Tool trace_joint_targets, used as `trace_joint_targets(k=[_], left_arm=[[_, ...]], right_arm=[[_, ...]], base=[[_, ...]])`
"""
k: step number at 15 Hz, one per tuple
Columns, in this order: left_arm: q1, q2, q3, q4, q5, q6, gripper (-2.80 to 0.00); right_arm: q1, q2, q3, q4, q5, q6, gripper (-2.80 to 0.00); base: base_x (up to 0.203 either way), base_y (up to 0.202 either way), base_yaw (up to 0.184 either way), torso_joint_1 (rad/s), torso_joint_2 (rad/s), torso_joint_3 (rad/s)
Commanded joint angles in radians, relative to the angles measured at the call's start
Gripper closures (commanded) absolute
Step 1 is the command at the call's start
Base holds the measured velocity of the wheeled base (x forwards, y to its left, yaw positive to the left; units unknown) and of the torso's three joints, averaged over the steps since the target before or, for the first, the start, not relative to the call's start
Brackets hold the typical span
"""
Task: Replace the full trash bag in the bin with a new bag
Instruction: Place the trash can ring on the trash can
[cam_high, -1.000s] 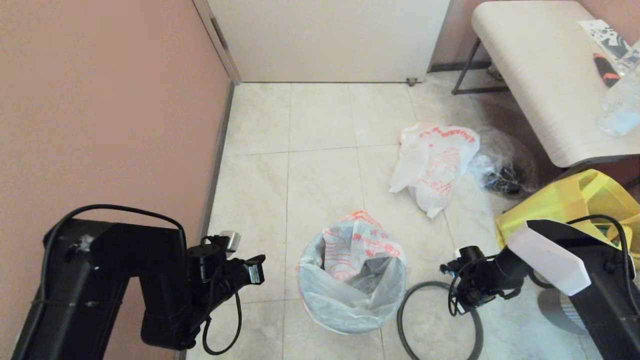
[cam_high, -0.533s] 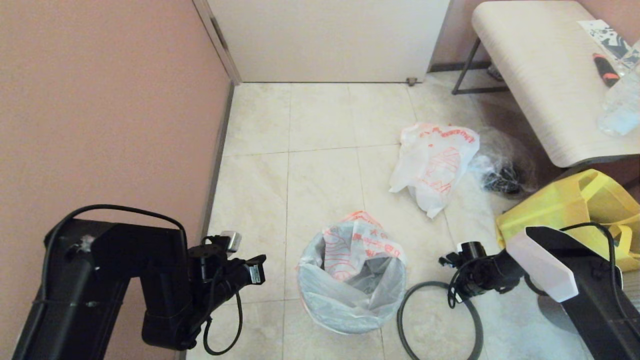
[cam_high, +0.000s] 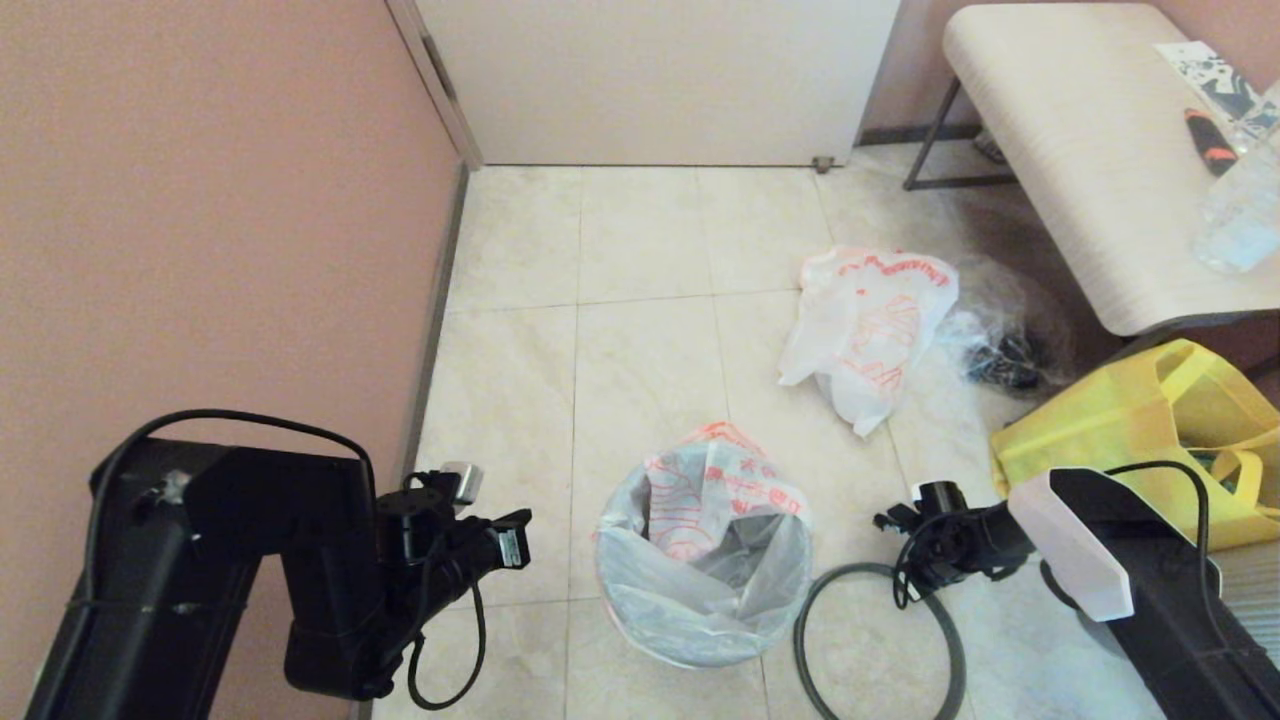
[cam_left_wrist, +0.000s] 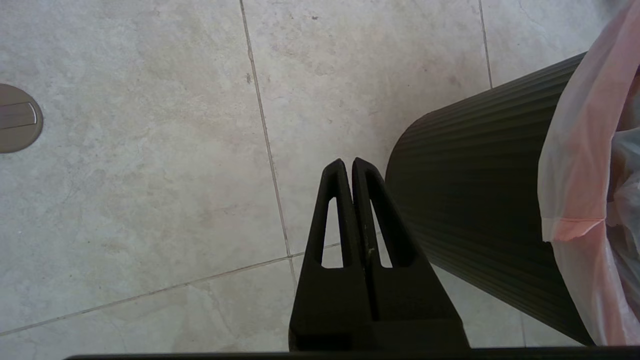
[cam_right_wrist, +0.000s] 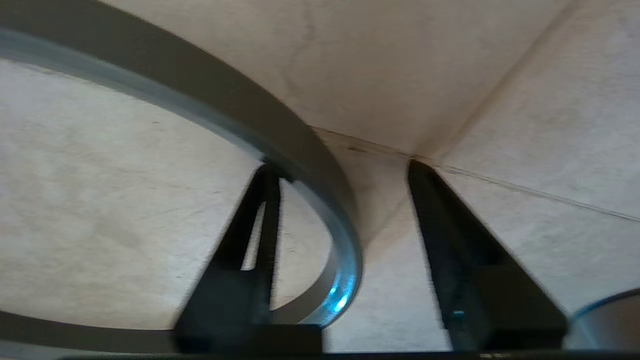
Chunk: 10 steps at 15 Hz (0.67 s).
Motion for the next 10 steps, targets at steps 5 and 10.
trace_joint_targets(k=[5, 10], left_arm=[[0.000, 0.001, -0.001, -0.008, -0.001, -0.001, 0.00], [0.000, 0.001, -0.001, -0.008, -0.001, -0.001, 0.00]], right_arm=[[-0.003, -0.076, 0.065, -0.002, -0.010, 0.013, 0.00], [0.017, -0.378, 0.272, -0.002, -0.081, 0.064, 0.00]], base=[[0.000, 0.000, 0.000, 0.000, 0.00, 0.000], [0.000, 0.000, 0.000, 0.000, 0.00, 0.000]])
